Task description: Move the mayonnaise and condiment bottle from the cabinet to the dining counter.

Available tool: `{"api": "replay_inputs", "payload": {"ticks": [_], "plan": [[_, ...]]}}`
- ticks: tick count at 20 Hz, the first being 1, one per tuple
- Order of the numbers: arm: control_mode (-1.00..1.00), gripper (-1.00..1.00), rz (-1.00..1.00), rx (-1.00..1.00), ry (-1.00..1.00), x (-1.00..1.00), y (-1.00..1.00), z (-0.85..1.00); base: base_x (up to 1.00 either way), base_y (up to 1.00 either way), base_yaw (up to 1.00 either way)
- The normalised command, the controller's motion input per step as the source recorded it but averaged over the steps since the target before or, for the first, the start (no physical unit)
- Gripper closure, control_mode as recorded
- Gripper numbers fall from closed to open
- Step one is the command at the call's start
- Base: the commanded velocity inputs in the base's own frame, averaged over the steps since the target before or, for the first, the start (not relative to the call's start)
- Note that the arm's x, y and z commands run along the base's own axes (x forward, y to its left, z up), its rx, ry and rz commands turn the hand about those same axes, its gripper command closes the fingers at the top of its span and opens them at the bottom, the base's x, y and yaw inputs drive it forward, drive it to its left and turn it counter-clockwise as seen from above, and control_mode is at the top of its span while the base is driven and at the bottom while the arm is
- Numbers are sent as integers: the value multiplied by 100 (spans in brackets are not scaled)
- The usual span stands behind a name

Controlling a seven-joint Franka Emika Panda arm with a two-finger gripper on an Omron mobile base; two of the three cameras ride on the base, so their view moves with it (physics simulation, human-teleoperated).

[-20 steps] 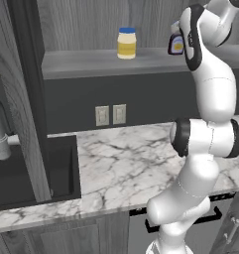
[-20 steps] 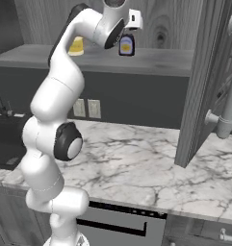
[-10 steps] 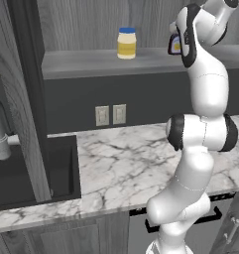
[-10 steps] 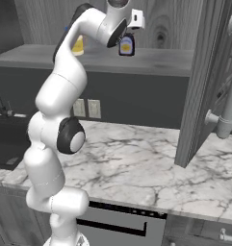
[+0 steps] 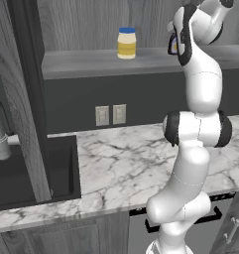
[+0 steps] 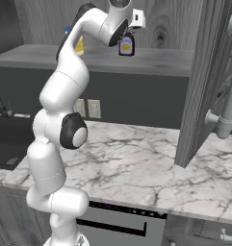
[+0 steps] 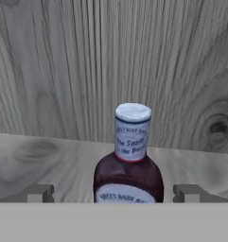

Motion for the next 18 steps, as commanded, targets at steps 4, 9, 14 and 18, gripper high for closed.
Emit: {"api": "replay_inputs", "payload": {"ticks": [4, 9, 14, 18], "plan": [[-100, -100, 0, 0, 0, 13, -4, 0, 0, 0, 0], [-100, -100, 0, 0, 0, 15, -8, 0, 0, 0, 0], [-100, -100, 0, 1, 0, 18, -5, 0, 0, 0, 0], [-100, -100, 0, 3, 0, 25, 0, 0, 0, 0, 0]]}}
